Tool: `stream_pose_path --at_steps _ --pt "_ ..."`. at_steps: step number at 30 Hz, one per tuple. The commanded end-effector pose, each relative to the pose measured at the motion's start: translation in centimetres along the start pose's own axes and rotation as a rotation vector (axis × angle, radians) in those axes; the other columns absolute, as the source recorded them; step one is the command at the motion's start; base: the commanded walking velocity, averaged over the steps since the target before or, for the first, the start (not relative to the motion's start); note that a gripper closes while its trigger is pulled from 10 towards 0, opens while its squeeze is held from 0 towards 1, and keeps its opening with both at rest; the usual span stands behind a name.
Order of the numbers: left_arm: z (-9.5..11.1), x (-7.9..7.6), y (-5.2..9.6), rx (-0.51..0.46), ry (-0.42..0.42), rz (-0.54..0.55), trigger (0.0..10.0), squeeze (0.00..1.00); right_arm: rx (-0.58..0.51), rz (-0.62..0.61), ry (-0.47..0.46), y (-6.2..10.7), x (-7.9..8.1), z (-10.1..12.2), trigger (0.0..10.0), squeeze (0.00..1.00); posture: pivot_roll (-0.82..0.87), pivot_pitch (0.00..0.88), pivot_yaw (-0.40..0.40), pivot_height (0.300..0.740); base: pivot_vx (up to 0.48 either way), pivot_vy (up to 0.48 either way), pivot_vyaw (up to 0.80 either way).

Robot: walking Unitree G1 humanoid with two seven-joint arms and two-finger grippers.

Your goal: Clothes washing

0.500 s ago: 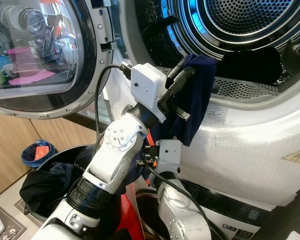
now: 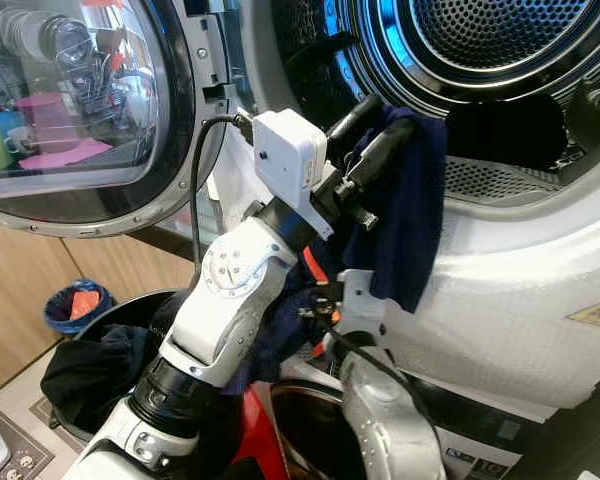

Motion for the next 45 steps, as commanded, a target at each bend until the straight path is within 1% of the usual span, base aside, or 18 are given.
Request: stream_pose_path --at_steps 1,6,8,9,10,13,16,18,19,21,23,25,30,35,37,38,40,45 --pt "0.6 -0.8 -0.2 -0.02 0.024 -0.034 10.0 1.0 -0.052 -0.017 0.01 -0.4 -0.7 1.0 0.0 0.0 0.06 0.0 0.018 0.74 0.0 0.0 0.0" --pt "0.3 -1.2 0.2 0.012 0.028 -0.076 10.0 1.0 -0.105 -0.03 0.056 -0.5 -2.8 1.7 0.0 0.0 0.07 0.0 0.011 0.74 0.0 0.0 0.0" --pt "0.0 -1.5 0.5 0.041 0.03 -0.112 10.0 1.0 -0.135 -0.034 0.096 -0.5 -4.2 2.0 0.0 0.0 0.07 0.0 0.009 0.74 0.0 0.0 0.0" --pt "0.0 -1.5 0.5 0.041 0.03 -0.112 10.0 1.0 -0.135 -0.034 0.096 -0.5 -4.2 2.0 0.0 0.0 0.07 0.0 0.009 0.74 0.0 0.0 0.0" --pt "-0.3 -1.7 0.8 0.062 0.032 -0.136 10.0 1.0 -0.171 0.001 0.12 -0.3 -4.7 2.3 0.0 0.0 0.08 0.0 0.009 0.74 0.0 0.0 0.0" --pt "-0.6 -2.0 1.3 0.09 0.036 -0.164 10.0 1.0 -0.205 0.045 0.119 0.1 -5.4 2.7 0.0 0.0 0.07 0.0 0.01 0.74 0.0 0.0 0.0" --pt "-0.9 -2.1 1.8 0.119 0.027 -0.19 10.0 1.0 -0.245 0.113 0.142 0.6 -5.7 3.0 0.0 0.0 0.07 0.0 0.011 0.74 0.0 0.0 0.0" --pt "-1.3 -2.4 2.5 0.153 0.033 -0.216 10.0 1.0 -0.257 0.243 0.152 1.5 -5.3 3.0 0.0 0.0 0.07 0.0 0.014 0.74 0.0 0.0 0.0" --pt "-1.4 -2.4 2.7 0.163 0.029 -0.222 10.0 0.66 -0.251 0.299 0.16 1.9 -5.0 2.8 0.0 0.0 0.07 0.0 0.015 0.74 0.0 0.0 0.0" --pt "-1.5 -2.3 3.1 0.177 0.029 -0.226 10.0 0.35 -0.255 0.398 0.18 2.6 -4.4 2.6 0.0 0.0 0.07 0.0 0.016 0.74 0.0 0.0 0.0" --pt "-1.8 -2.1 3.7 0.203 0.024 -0.231 10.0 0.13 -0.255 0.483 0.184 3.2 -4.1 2.5 0.0 0.0 0.07 0.0 0.017 0.74 0.0 0.0 0.0" --pt "-1.9 -1.9 4.3 0.219 0.017 -0.232 10.0 0.0 -0.252 0.545 0.196 3.7 -4.1 2.6 0.0 0.0 0.07 0.0 0.018 0.74 0.0 0.0 0.0" --pt "-1.8 -1.1 6.5 0.273 0.003 -0.236 10.0 0.0 -0.289 0.621 0.277 3.8 -5.7 3.5 0.0 0.0 0.07 0.0 0.014 0.74 0.0 0.0 0.0" --pt "-1.5 -0.6 8.6 0.343 0.001 -0.239 10.0 0.0 -0.332 0.61 0.366 3.0 -7.8 5.5 0.0 0.0 0.08 0.0 0.002 0.74 0.0 0.0 0.0" --pt "-1.5 -0.6 8.9 0.353 -0.001 -0.241 10.0 0.0 -0.335 0.609 0.371 2.8 -8.1 5.8 0.0 0.0 0.08 0.0 -0.003 0.74 0.0 0.0 0.0" --pt "-1.3 -0.3 9.9 0.386 -0.013 -0.246 10.0 0.0 -0.357 0.596 0.403 2.4 -8.8 6.9 0.0 0.0 0.08 0.0 -0.006 0.74 0.0 0.0 0.0" --pt "-1.0 0.0 10.5 0.396 -0.008 -0.232 10.0 0.0 -0.373 0.589 0.424 2.2 -9.4 7.7 0.0 0.0 0.09 0.0 -0.01 0.74 0.0 0.0 0.0" --pt "-0.4 -0.1 12.6 0.486 0.082 -0.24 10.0 0.0 -0.477 0.571 0.463 1.4 -10.8 11.3 0.0 0.0 0.09 0.0 -0.018 0.74 0.0 0.0 0.0"
Point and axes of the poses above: a point about 5 cm out from each wrist's last joint towards the gripper, its own y axis pointing back from the gripper into the wrist, its own z axis along the axis of the wrist's last joint, x = y × z, the point moved 2 cm from there along -y, pointing out of the wrist towards the gripper, and after that the axes turned 15 degrees about y, right-handed, at the moved point
